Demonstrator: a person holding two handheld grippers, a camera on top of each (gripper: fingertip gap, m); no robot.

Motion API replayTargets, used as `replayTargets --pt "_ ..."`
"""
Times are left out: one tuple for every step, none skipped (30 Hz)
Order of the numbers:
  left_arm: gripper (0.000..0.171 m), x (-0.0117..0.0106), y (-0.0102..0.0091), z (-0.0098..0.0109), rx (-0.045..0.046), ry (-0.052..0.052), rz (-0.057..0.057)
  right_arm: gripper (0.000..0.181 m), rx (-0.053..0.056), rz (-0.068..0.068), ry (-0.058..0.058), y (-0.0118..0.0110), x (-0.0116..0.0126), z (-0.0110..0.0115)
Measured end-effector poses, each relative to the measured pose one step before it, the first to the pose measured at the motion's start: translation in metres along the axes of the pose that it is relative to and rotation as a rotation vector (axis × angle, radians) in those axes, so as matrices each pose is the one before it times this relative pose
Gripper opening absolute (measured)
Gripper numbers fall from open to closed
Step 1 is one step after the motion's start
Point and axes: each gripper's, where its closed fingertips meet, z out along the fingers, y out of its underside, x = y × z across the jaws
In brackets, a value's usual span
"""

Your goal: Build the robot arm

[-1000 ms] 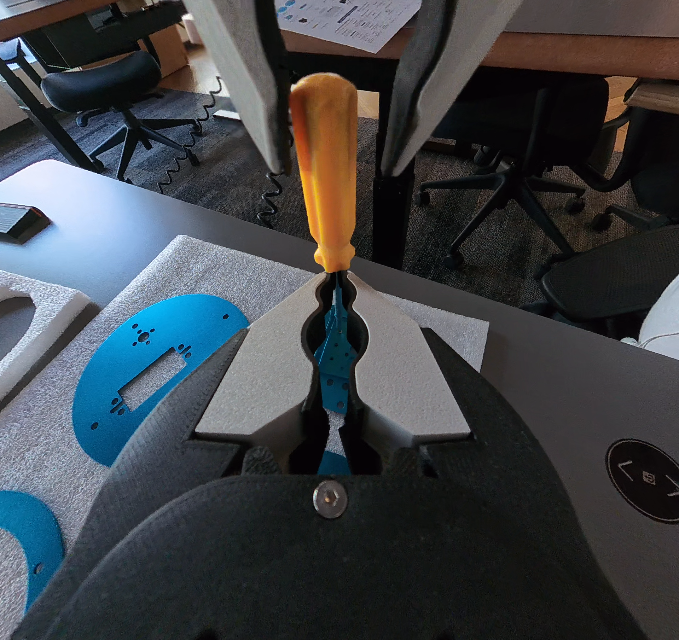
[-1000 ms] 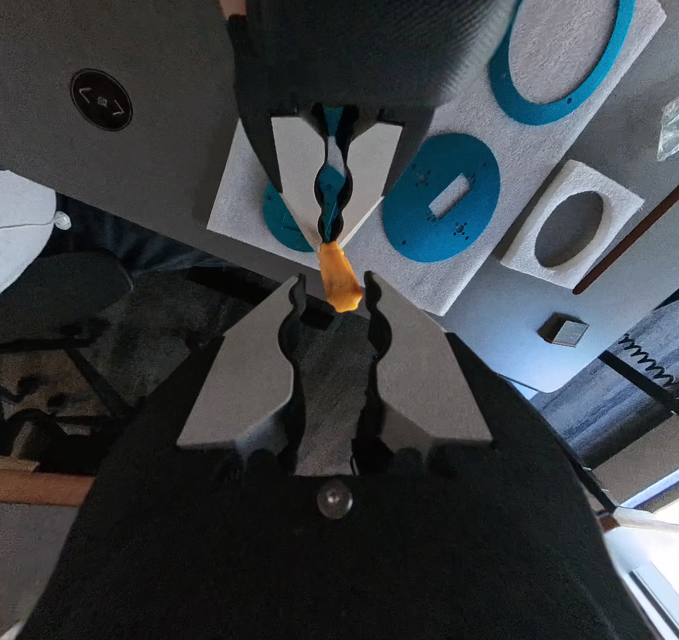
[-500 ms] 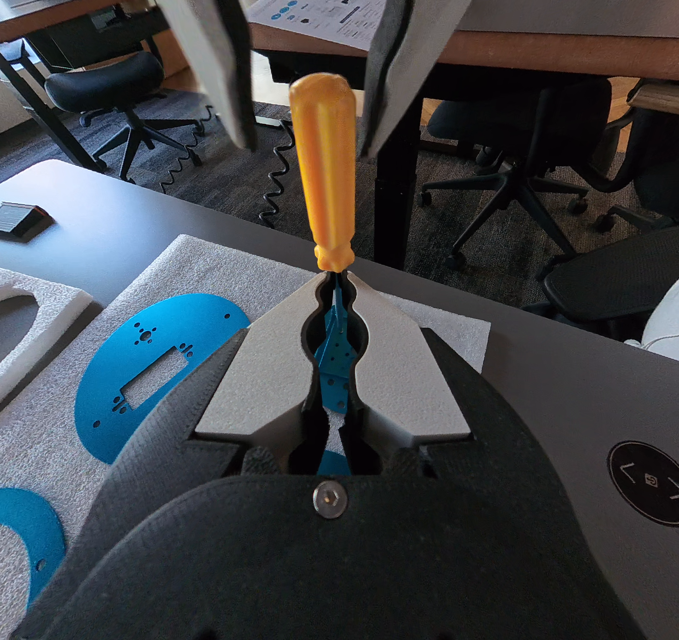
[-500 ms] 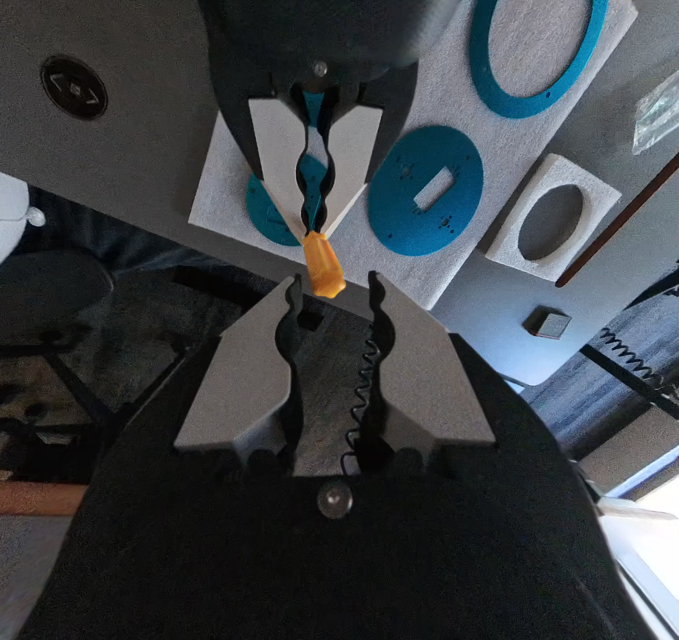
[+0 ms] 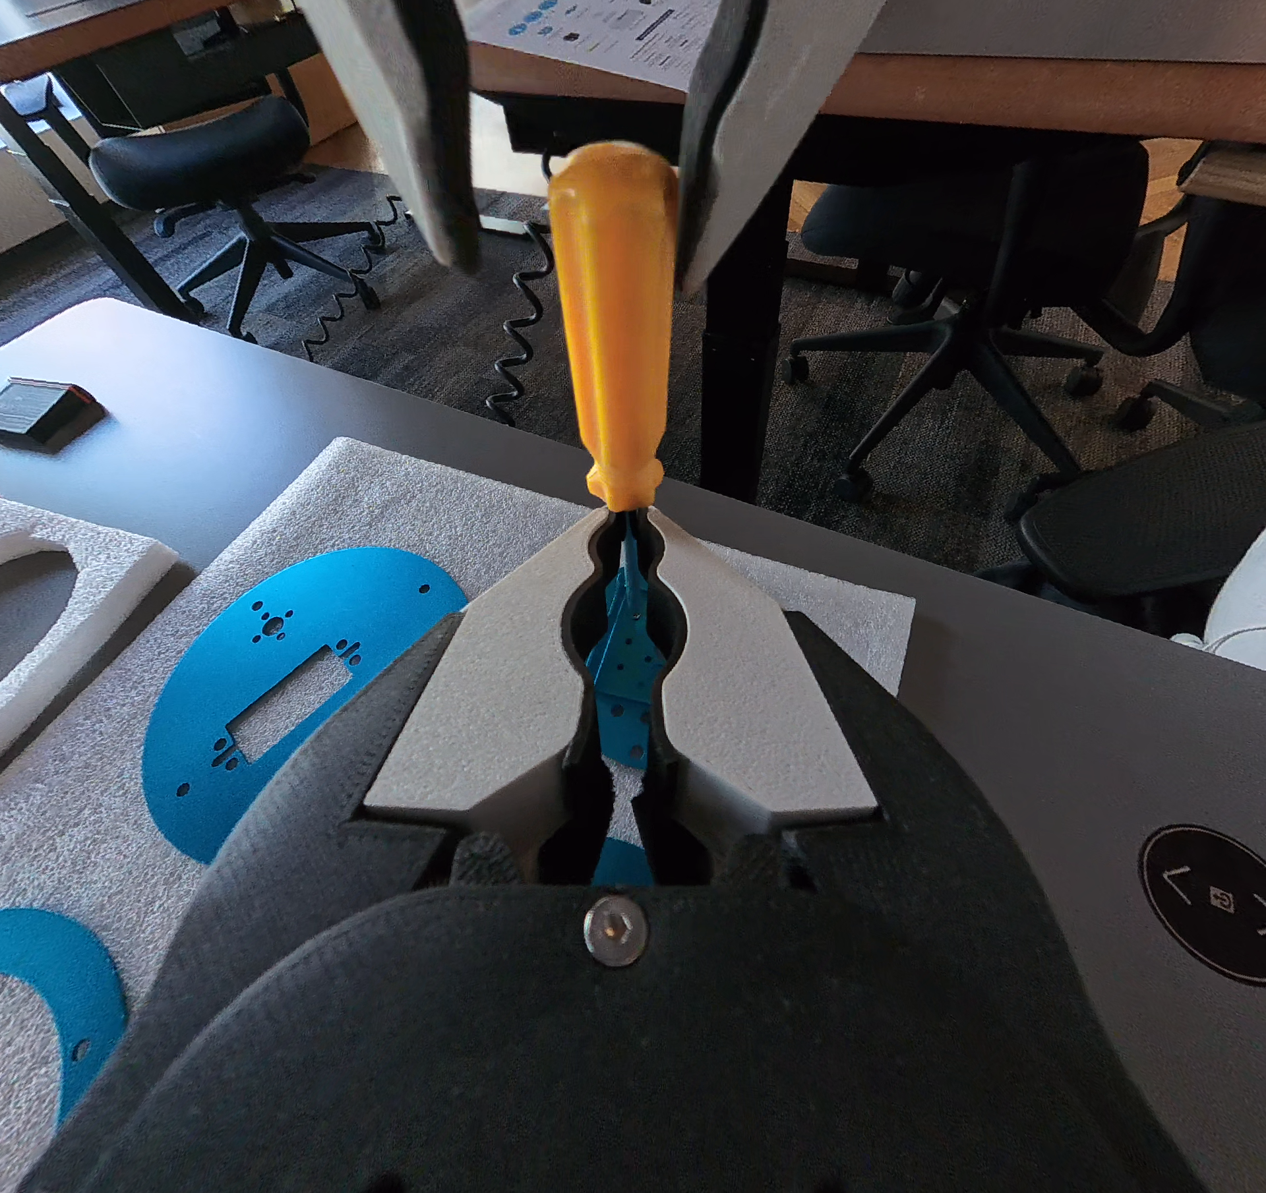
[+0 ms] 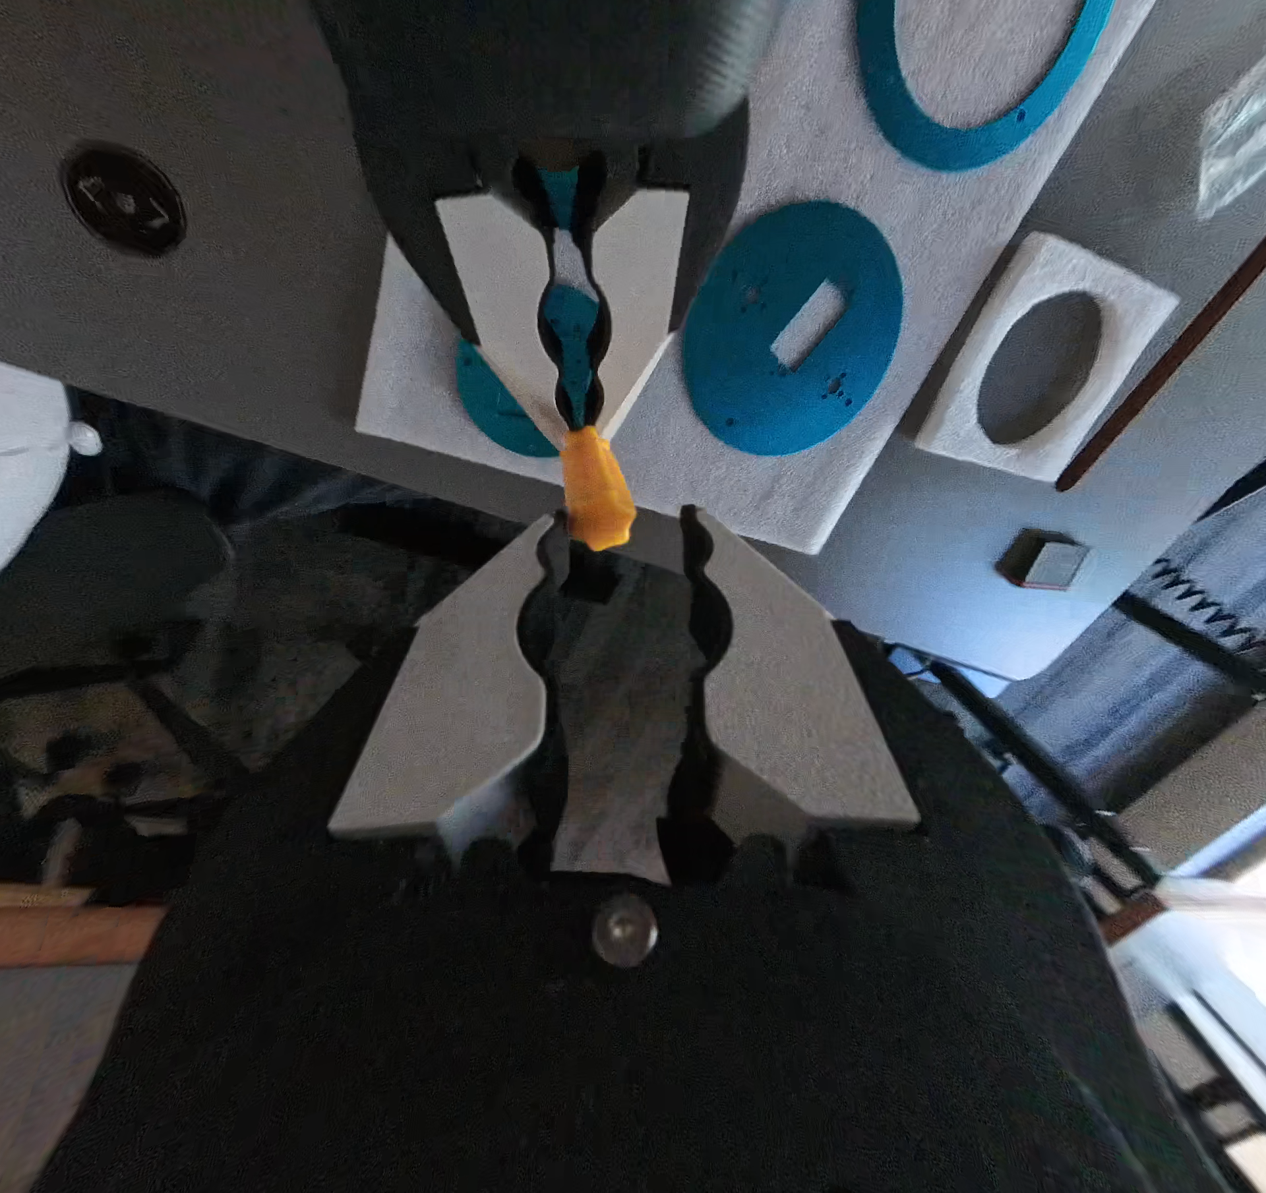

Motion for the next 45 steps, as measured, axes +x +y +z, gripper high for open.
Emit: replayTargets --pt "0.003 -0.00008 -0.00006 0.00010 0.00016 -0.0008 -0.0001 0.027 -0.0014 -0.0886 0.0268 -0.00015 -0.00002 -0.00073" --pt "0.003 -0.00026 0.00010 0.00000 0.00021 -0.0016 -0.0011 0.020 -0.0032 -0.0557 0.0165 0.00000 -0.00100 0.00019" --pt "0.002 0.00003 0.00009 -0.00008 -0.00040 0.0006 -0.0012 0.017 -0.0080 -0.0327 0.0006 -0.00004 -0.00253 0.00073" --pt "0.003 0.00014 0.00023 -0.00019 -0.00038 0.0010 0.0005 0.017 0.0002 -0.0143 0.0053 -0.00085 -0.00052 0.00038" --pt "0.003 0.00037 0.00002 -0.00017 0.00026 0.0015 0.0011 0.016 0.0003 0.0030 -0.0088 -0.00120 -0.00127 0.00012" --pt "0.002 0.00011 -0.00005 0.00028 0.00023 -0.0005 0.0004 0.016 -0.0090 0.0169 -0.0071 0.00108 0.00052 0.00020" --pt "0.003 -0.00036 -0.00015 0.00050 -0.00064 -0.0034 0.0000 0.016 -0.0162 0.0437 -0.0132 0.00238 0.00104 0.00044" --pt "0.003 -0.00046 -0.00011 0.00061 -0.00130 -0.0035 -0.0010 0.016 -0.0165 0.0714 -0.0216 0.00240 0.00055 0.00038" --pt "0.003 -0.00063 0.00002 0.00042 -0.00145 -0.0031 -0.0019 0.017 -0.0113 0.1016 -0.0260 0.00146 0.00053 0.00025" --pt "0.003 -0.00065 0.00004 0.00025 -0.00077 -0.0021 -0.0023 0.017 -0.0045 0.1226 -0.0275 0.00051 0.00051 0.00059" --pt "0.003 0.00014 -0.00004 0.00006 0.00046 0.0025 -0.0016 0.017 -0.0018 0.1140 -0.0282 0.00066 -0.00095 0.00059" --pt "0.003 0.00104 -0.00010 0.00001 0.00076 0.0074 0.0011 0.018 -0.0017 0.0630 -0.0311 0.00101 -0.00381 0.00024" --pt "0.002 0.00126 -0.00020 0.00006 0.00085 0.0059 0.0046 0.017 -0.0101 0.0016 -0.0217 0.00165 -0.00423 0.00001" --pt "0.002 0.00042 0.00005 -0.00013 0.00010 -0.0012 0.0060 0.017 -0.0012 -0.0426 -0.0038 -0.00063 -0.00218 -0.00017" --pt "0.002 -0.00049 0.00014 -0.00024 -0.00085 -0.0049 0.0038 0.018 0.0156 -0.0680 0.0241 -0.00231 0.00186 -0.00017" --pt "0.003 -0.00028 0.00019 -0.00039 0.00004 -0.0004 -0.0006 0.025 0.0220 -0.0811 0.0341 -0.00316 0.00217 -0.00052" --pt "0.003 0.00006 0.00003 0.00005 -0.00004 0.0021 -0.0024 0.034 0.0122 -0.0779 0.0379 -0.00167 0.00282 0.00005" --pt "0.002 0.00012 -0.00008 0.00017 0.00003 0.0007 0.0008 0.036 -0.0051 -0.0663 0.0305 0.00038 0.00212 0.00005" --pt "0.002 0.00008 -0.00015 0.00024 0.00027 0.0001 0.0020 0.030 -0.0150 -0.0506 0.0164 0.00226 0.00072 0.00075" --pt "0.003 -0.00007 0.00004 0.00011 -0.00085 -0.0007 0.0006 0.017 -0.0082 -0.0374 -0.0129 0.00120 -0.00387 0.00050" --pt "0.002 -0.00002 0.00018 -0.00029 -0.00046 0.0000 -0.0011 0.017 0.0037 -0.0234 0.0014 -0.00128 -0.00129 -0.00022" --pt "0.003 0.00020 0.00004 -0.00010 0.00095 0.0008 -0.0009 0.017 -0.0025 0.0043 -0.0017 0.00008 -0.00035 -0.00045" --pt "0.002 0.00013 -0.00010 0.00040 0.00026 0.0002 0.0007 0.016 -0.0158 0.0495 -0.0196 0.00167 -0.00111 -0.00051" --pt "0.002 0.00001 -0.00021 0.00042 -0.00082 -0.0007 0.0011 0.016 -0.0173 0.0752 -0.0282 0.00193 -0.00106 -0.00029" --pt "0.002 -0.00025 -0.00010 0.00041 -0.00074 -0.0019 0.0009 0.016 -0.0093 0.0906 -0.0293 0.00134 -0.00068 -0.00020" --pt "0.003 -0.00034 -0.00002 0.00027 -0.00074 -0.0021 -0.0005 0.016 -0.0027 0.1124 -0.0263 0.00111 0.00002 -0.00014" --pt "0.002 -0.00013 -0.00011 0.00020 -0.00049 0.0001 -0.0011 0.016 0.0035 0.1012 -0.0278 0.00042 -0.00106 -0.00032" --pt "0.003 0.00044 0.00006 -0.00008 0.00076 0.0032 -0.0006 0.016 0.0031 0.0496 -0.0235 0.00038 -0.00206 -0.00008" --pt "0.003 0.00052 -0.00006 -0.00023 0.00132 0.0029 -0.0004 0.016 -0.0070 -0.0062 -0.0078 0.00085 -0.00160 -0.00019" --pt "0.002 0.00010 0.00004 -0.00007 0.00069 -0.0003 0.0003 0.016 -0.0025 -0.0450 0.0133 -0.00060 -0.00005 -0.00048" --pt "0.002 -0.00014 0.00011 -0.00029 -0.00013 -0.0019 0.0011 0.016 0.0105 -0.0642 0.0269 -0.00180 0.00031 -0.00070" --pt "0.003 -0.00044 0.00002 -0.00019 -0.00029 -0.0020 -0.0003 0.022 0.0097 -0.0789 0.0380 -0.00172 0.00140 -0.00105" --pt "0.003 -0.00011 0.00009 -0.00004 -0.00041 0.0002 -0.0012 0.033 0.0135 -0.0842 0.0547 -0.00269 0.00394 -0.00143" --pt "0.002 -0.00003 -0.00009 0.00006 -0.00030 0.0004 0.0002 0.033 0.0057 -0.0808 0.0487 -0.00121 0.00308 -0.00114" --pt "0.002 0.00003 -0.00004 0.00012 -0.00025 -0.0004 0.0011 0.023 -0.0098 -0.0735 0.0135 0.00220 -0.00216 -0.00017" --pt "0.002 0.00011 -0.00001 0.00010 -0.00048 -0.0001 0.0005 0.016 -0.0072 -0.0455 0.0114 0.00168 -0.00118 0.00024" --pt "0.002 -0.00015 0.00003 0.00002 -0.00047 -0.0017 0.0005 0.016 -0.0027 -0.0254 0.0163 -0.00016 0.00085 0.00017" --pt "0.002 -0.00006 0.00016 -0.00010 -0.00021 -0.0010 -0.0001 0.016 -0.0001 0.0068 0.0000 -0.00005 -0.00038 0.00012" --pt "0.002 0.00008 0.00003 0.00002 -0.00021 0.0007 -0.0011 0.016 -0.0065 0.0419 -0.0137 0.00034 -0.00026 -0.00019" --pt "0.002 -0.00018 -0.00017 0.00023 -0.00030 -0.0013 0.0000 0.015 -0.0086 0.0642 -0.0196 0.00100 0.00011 0.00013" --pt "0.003 -0.00049 0.00000 0.00054 -0.00132 -0.0049 0.0007 0.015 -0.0084 0.0852 -0.0265 0.00125 0.00025 0.00022" --pt "0.003 -0.00069 -0.00006 0.00052 -0.00138 -0.0051 -0.0012 0.016 -0.0044 0.1198 -0.0347 0.00125 0.00053 0.00062" --pt "0.003 -0.00032 -0.00005 0.00018 -0.00074 -0.0007 -0.0030 0.016 0.0016 0.1216 -0.0519 -0.00002 -0.00119 0.00008" --pt "0.003 0.00016 0.00010 -0.00027 0.00057 0.0034 -0.0021 0.016 0.0121 0.0636 -0.0414 -0.00133 -0.00200 -0.00034" --pt "0.002 0.00055 -0.00002 -0.00061 0.00249 0.0039 -0.0001 0.016 0.0045 -0.0003 -0.0258 -0.00050 -0.00258 -0.00040"
